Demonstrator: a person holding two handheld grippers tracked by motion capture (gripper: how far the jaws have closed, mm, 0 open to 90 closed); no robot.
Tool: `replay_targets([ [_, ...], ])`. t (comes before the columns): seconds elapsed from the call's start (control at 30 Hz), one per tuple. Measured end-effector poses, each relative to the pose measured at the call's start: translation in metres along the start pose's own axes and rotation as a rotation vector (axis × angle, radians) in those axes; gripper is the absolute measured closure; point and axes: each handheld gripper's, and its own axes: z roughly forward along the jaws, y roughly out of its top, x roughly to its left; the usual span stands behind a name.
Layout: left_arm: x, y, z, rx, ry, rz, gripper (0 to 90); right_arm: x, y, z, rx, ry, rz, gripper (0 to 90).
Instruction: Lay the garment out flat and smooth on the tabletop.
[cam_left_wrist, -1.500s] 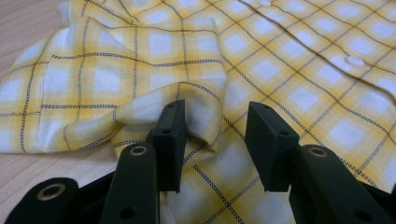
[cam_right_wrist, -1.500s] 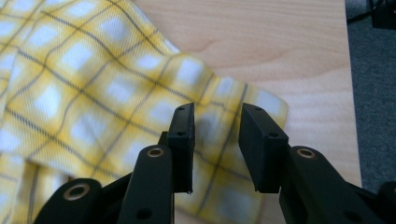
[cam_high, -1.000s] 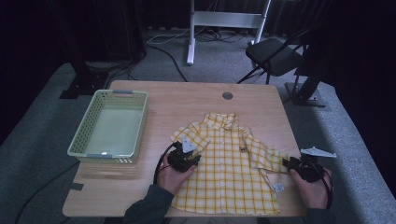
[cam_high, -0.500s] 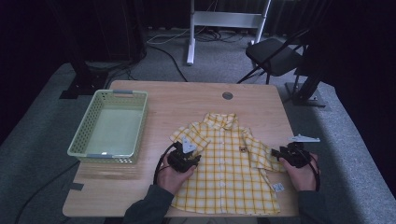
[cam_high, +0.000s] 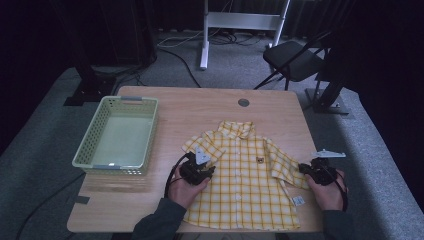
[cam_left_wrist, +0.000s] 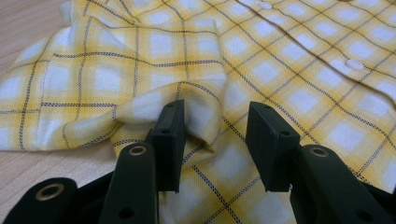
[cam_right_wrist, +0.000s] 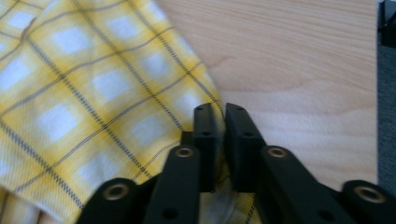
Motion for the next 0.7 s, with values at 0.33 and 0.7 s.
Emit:
replay_targets([
  [0.33,-0.001,0.0,0.0,-0.003,0.001,-0.001,57.9,-0.011,-0.006,-0.03,-0.027,-0.048,0.056,87.1],
  [0.7,-0.001,0.0,0.0,-0.002,0.003,0.001,57.9,-0.019,-0.006,-0.045,-0.046,-0.111,0.094,87.1],
])
